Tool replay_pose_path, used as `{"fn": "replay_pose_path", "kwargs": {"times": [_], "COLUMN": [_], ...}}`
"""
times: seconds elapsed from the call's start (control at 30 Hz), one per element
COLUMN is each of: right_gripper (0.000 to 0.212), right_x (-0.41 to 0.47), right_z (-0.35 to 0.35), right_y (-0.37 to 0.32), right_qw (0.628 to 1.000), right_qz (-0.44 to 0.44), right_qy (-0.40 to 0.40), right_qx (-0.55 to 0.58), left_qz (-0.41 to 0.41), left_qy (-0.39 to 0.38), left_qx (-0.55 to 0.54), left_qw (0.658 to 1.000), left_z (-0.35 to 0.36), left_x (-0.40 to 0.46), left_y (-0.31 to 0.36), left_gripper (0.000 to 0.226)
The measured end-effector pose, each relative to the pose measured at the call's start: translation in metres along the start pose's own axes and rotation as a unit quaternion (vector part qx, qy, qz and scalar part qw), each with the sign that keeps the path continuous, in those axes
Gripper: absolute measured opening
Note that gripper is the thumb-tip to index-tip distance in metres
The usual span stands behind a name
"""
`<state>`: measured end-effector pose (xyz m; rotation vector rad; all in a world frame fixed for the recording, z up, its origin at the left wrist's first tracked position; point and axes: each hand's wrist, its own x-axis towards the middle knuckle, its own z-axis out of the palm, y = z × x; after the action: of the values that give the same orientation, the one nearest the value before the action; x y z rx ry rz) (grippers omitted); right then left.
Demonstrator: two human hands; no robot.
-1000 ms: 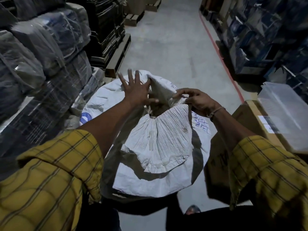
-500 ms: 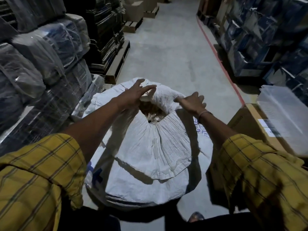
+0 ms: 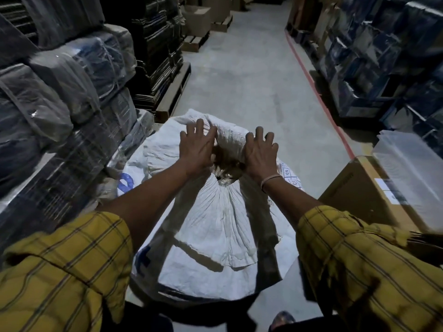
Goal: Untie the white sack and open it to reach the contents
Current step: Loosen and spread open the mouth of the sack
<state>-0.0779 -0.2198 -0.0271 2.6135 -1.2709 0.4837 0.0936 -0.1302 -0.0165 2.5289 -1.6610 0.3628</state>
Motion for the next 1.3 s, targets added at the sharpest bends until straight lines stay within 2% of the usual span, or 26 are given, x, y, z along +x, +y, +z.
{"fn": "replay_pose_path", "kwargs": {"times": [0.07,0.13,0.27,0.33,0.4,0.5,0.53,0.57,0.6,0.63,0.67,0.7,0.73,0.77,0.83,0.9,0.93,1.0,1.03,1.07,1.1,1.13,1.2,1.23,1.3], "right_gripper": [0.047,0.052,0.051,0.045,0.038,0.032,0.029,0.026,0.024,0.025,0.028,0.036,0.045,0.052,0.061,0.039,0.033,0.041,0.048,0.05,0.048,0.042,0.03,0.026,0.024], "right_x": [0.003,0.009,0.021,0.023,0.029,0.041,0.047,0.051,0.056,0.062,0.067,0.07,0.073,0.075,0.079,0.081,0.082,0.081,0.078,0.073,0.069,0.064,0.051,0.046,0.036], "right_z": [0.005,0.009,0.011,0.007,-0.001,0.0,0.0,0.0,0.0,-0.004,-0.01,-0.019,-0.026,-0.031,-0.025,-0.008,0.008,0.036,0.044,0.047,0.049,0.051,0.045,0.04,0.027], "right_y": [-0.004,-0.012,-0.022,-0.018,-0.012,0.008,0.018,0.029,0.043,0.055,0.067,0.077,0.084,0.089,0.096,0.091,0.09,0.086,0.081,0.073,0.066,0.057,0.044,0.039,0.028], "right_qw": [0.998,0.994,0.969,0.943,0.909,0.843,0.822,0.817,0.84,0.88,0.906,0.904,0.885,0.875,0.885,0.872,0.879,0.891,0.896,0.911,0.934,0.958,0.988,0.987,0.977], "right_qz": [0.061,0.1,0.172,0.209,0.236,0.288,0.293,0.285,0.246,0.183,0.123,0.095,0.092,0.058,0.002,0.058,0.079,0.169,0.223,0.241,0.23,0.199,0.114,0.078,-0.013], "right_qy": [-0.014,-0.03,-0.048,-0.041,-0.047,-0.047,-0.049,-0.064,-0.103,-0.165,-0.234,-0.303,-0.367,-0.404,-0.409,-0.417,-0.391,-0.314,-0.244,-0.178,-0.117,-0.062,0.065,0.121,0.187], "right_qx": [0.01,0.035,0.168,0.254,0.339,0.451,0.485,0.498,0.472,0.407,0.33,0.284,0.271,0.261,0.224,0.249,0.26,0.282,0.296,0.284,0.246,0.196,0.084,0.065,0.105], "left_qz": [-0.051,-0.081,-0.028,-0.04,-0.076,-0.101,-0.096,-0.098,-0.111,-0.155,-0.238,-0.298,-0.365,-0.371,-0.307,-0.288,-0.29,-0.262,-0.24,-0.215,-0.187,-0.159,-0.076,-0.045,-0.019], "left_qy": [0.001,0.024,0.041,0.034,0.004,-0.008,-0.005,-0.016,-0.034,-0.042,-0.046,-0.028,-0.043,-0.073,-0.128,-0.12,-0.118,-0.123,-0.142,-0.163,-0.176,-0.176,-0.153,-0.137,-0.068], "left_qx": [-0.047,-0.1,-0.141,-0.172,-0.27,-0.368,-0.388,-0.407,-0.431,-0.468,-0.482,-0.452,-0.435,-0.477,-0.615,-0.657,-0.65,-0.666,-0.675,-0.675,-0.662,-0.617,-0.456,-0.394,-0.343], "left_qw": [0.998,0.991,0.989,0.984,0.96,0.924,0.916,0.908,0.895,0.869,0.842,0.84,0.822,0.793,0.715,0.686,0.693,0.688,0.684,0.686,0.704,0.75,0.873,0.908,0.937], "left_z": [0.008,0.016,0.019,0.016,0.007,-0.011,-0.019,-0.022,-0.024,-0.026,-0.023,-0.018,-0.017,-0.015,-0.019,-0.021,-0.019,-0.019,-0.019,-0.018,-0.016,-0.01,-0.001,0.003,0.011], "left_x": [0.0,0.002,0.004,0.009,0.017,0.023,0.026,0.028,0.037,0.049,0.058,0.057,0.058,0.057,0.064,0.051,0.052,0.05,0.049,0.048,0.047,0.049,0.053,0.053,0.05], "left_y": [0.005,0.006,0.003,-0.002,-0.012,-0.038,-0.044,-0.056,-0.061,-0.068,-0.077,-0.093,-0.102,-0.102,-0.092,-0.09,-0.081,-0.069,-0.064,-0.061,-0.06,-0.063,-0.068,-0.069,-0.067], "left_gripper": [0.085,0.085,0.084,0.07,0.052,0.059,0.051,0.039,0.031,0.034,0.045,0.051,0.044,0.035,0.027,0.031,0.033,0.034,0.034,0.031,0.026,0.027,0.052,0.063,0.066]}}
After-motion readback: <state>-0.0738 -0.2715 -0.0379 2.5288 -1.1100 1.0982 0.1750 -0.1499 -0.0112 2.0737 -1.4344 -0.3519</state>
